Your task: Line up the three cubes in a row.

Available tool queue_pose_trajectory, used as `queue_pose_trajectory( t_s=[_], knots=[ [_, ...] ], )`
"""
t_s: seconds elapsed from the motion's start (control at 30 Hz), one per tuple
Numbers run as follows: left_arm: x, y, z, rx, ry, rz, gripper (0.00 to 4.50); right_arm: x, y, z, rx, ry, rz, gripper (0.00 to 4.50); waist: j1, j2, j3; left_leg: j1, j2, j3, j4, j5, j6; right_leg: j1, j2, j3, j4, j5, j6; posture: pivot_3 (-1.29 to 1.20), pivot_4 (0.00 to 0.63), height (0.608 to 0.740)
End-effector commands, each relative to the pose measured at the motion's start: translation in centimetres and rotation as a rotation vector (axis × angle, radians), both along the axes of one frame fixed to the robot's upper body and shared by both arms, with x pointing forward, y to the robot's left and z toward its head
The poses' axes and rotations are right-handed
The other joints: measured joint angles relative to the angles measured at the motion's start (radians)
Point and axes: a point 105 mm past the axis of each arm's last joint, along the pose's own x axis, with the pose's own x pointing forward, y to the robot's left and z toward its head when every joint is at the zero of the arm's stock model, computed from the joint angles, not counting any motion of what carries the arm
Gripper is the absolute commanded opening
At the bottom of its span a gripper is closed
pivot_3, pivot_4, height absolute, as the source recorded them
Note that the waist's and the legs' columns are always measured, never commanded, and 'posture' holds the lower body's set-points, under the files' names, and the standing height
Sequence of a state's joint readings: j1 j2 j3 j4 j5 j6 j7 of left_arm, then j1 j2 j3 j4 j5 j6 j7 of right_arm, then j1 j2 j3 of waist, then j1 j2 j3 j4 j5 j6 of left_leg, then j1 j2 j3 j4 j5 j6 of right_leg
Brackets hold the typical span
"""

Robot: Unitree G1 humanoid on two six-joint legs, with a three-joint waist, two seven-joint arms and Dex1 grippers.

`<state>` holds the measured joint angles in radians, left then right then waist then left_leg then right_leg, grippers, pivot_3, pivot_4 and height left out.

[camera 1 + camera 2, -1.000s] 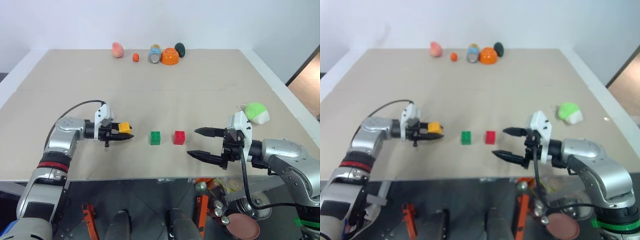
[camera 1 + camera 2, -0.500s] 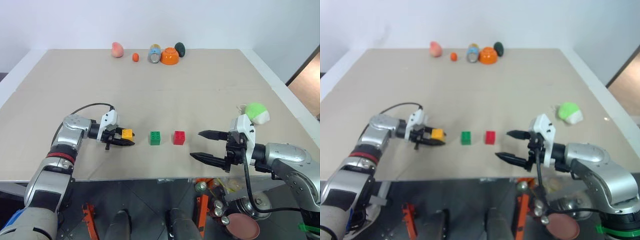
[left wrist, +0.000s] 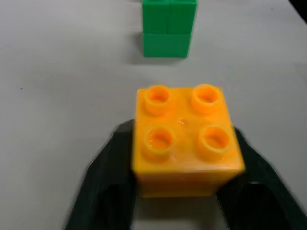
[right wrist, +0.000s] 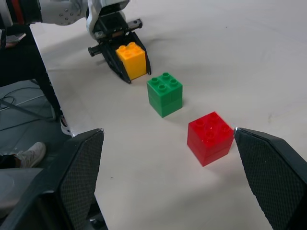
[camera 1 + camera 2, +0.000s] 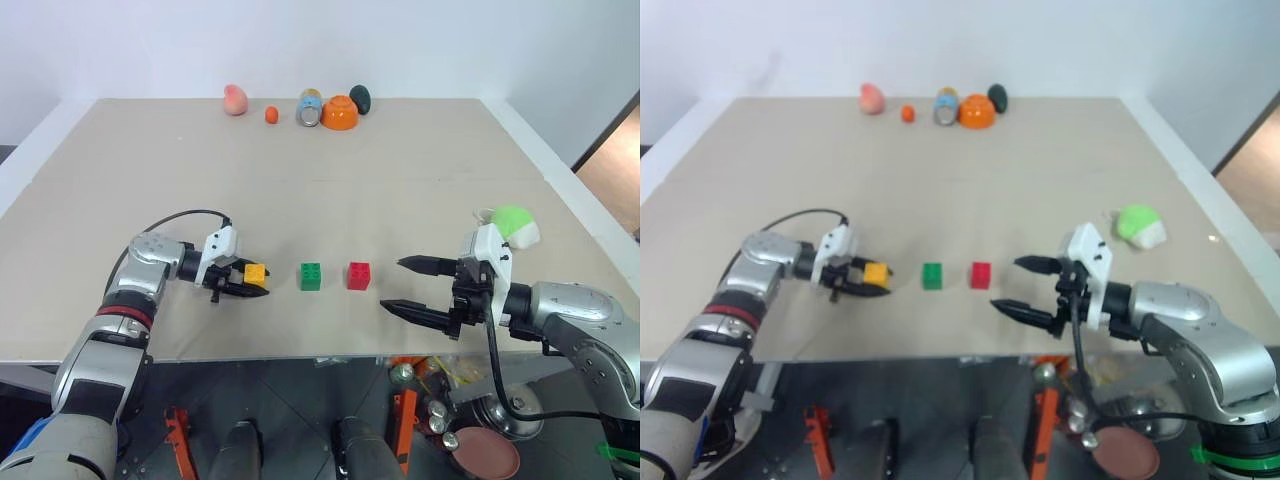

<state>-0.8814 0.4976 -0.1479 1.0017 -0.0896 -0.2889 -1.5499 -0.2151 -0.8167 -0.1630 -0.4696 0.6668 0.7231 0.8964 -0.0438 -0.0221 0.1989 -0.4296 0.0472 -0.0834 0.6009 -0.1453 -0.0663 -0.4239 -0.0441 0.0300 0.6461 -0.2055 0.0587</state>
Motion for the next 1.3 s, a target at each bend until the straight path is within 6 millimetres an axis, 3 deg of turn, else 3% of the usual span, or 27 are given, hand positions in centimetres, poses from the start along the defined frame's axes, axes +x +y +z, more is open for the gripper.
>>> queue_pose_trajectory(
  t_s=[0.03,0.07,0.27,0.4,0.5,0.67,0.73,0.9,1.0,1.1,1.3],
  knots=[
    [0.6,0.8,-0.1,0.019,-0.037,0.065,3.67,0.1,0.1,1.1,0.001,-0.049,0.013,4.50,0.000,0.000,0.000,0.000,0.000,0.000,0.000,0.000,0.001,0.000,0.000,0.000,0.000,0.000,0.000,0.00,0.150,0.738],
    [0.8,0.9,0.1,0.015,-0.057,0.079,4.00,0.1,0.1,1.1,0.002,-0.051,0.015,4.50,0.000,0.000,0.000,0.000,0.000,0.000,0.000,0.001,0.002,0.001,0.000,0.000,0.000,0.001,-0.001,0.00,0.150,0.738],
    [0.7,2.5,1.0,0.026,-0.075,0.087,4.00,0.2,0.5,1.6,0.007,-0.061,0.040,4.50,-0.003,0.000,0.000,0.001,0.001,0.001,0.000,0.003,0.004,0.000,0.000,0.000,0.000,0.003,-0.003,0.00,0.150,0.738],
    [0.1,4.7,2.2,0.048,-0.109,0.098,4.00,0.6,0.9,2.1,0.011,-0.071,0.073,4.50,-0.005,0.000,0.000,0.000,0.002,0.001,-0.001,0.003,0.004,-0.001,0.002,0.000,0.000,0.004,-0.003,0.00,0.150,0.738],
    [-1.1,6.6,3.1,0.059,-0.099,0.096,4.00,0.9,1.1,2.5,0.003,-0.084,0.096,4.50,-0.003,0.000,0.000,-0.001,0.004,0.001,-0.003,0.003,0.004,-0.003,0.003,0.000,0.000,0.002,-0.003,0.00,0.150,0.738],
    [-4.9,9.6,4.6,0.095,-0.032,0.122,4.00,1.8,1.3,3.6,0.003,-0.111,0.137,4.50,-0.006,0.000,0.000,-0.002,0.006,0.003,-0.004,0.001,0.003,-0.005,0.004,0.001,0.001,-0.001,-0.003,0.00,0.150,0.738],
    [-5.5,10.5,5.4,0.064,-0.038,0.193,4.00,2.2,1.4,3.8,0.004,-0.123,0.135,4.50,-0.003,0.001,0.001,-0.001,0.006,0.003,-0.004,0.001,0.002,-0.005,0.004,0.001,0.001,-0.001,-0.003,0.00,0.150,0.738],
    [-3.5,13.4,7.8,-0.242,-0.144,0.690,4.00,3.4,0.9,3.1,0.029,-0.128,0.035,4.50,0.005,0.001,0.001,-0.001,0.007,0.006,-0.003,0.001,0.002,-0.004,0.002,-0.001,0.001,-0.002,-0.004,0.00,0.150,0.738],
    [-3.4,14.9,6.9,-0.383,-0.130,0.994,4.00,4.7,-0.1,0.5,0.001,-0.106,-0.119,4.50,0.004,0.000,0.000,-0.001,0.007,0.007,-0.002,0.001,0.002,-0.002,0.001,0.000,0.001,-0.001,-0.003,0.00,0.150,0.738],
    [-4.5,14.7,5.1,-0.456,-0.100,1.198,4.00,6.2,-1.8,-0.9,0.005,-0.109,-0.316,4.50,0.002,0.000,0.000,0.000,0.007,0.009,-0.002,0.000,0.001,-0.002,0.001,0.001,0.001,-0.002,-0.002,0.00,0.150,0.738],
    [-6.2,12.1,1.2,-0.437,-0.047,1.345,4.00,7.4,-5.0,0.6,0.156,-0.185,-0.608,4.50,0.002,0.000,0.000,0.001,0.007,0.009,-0.001,0.000,0.001,-0.002,0.003,0.003,0.001,0.000,-0.002,0.00,0.150,0.738]
  ],
)
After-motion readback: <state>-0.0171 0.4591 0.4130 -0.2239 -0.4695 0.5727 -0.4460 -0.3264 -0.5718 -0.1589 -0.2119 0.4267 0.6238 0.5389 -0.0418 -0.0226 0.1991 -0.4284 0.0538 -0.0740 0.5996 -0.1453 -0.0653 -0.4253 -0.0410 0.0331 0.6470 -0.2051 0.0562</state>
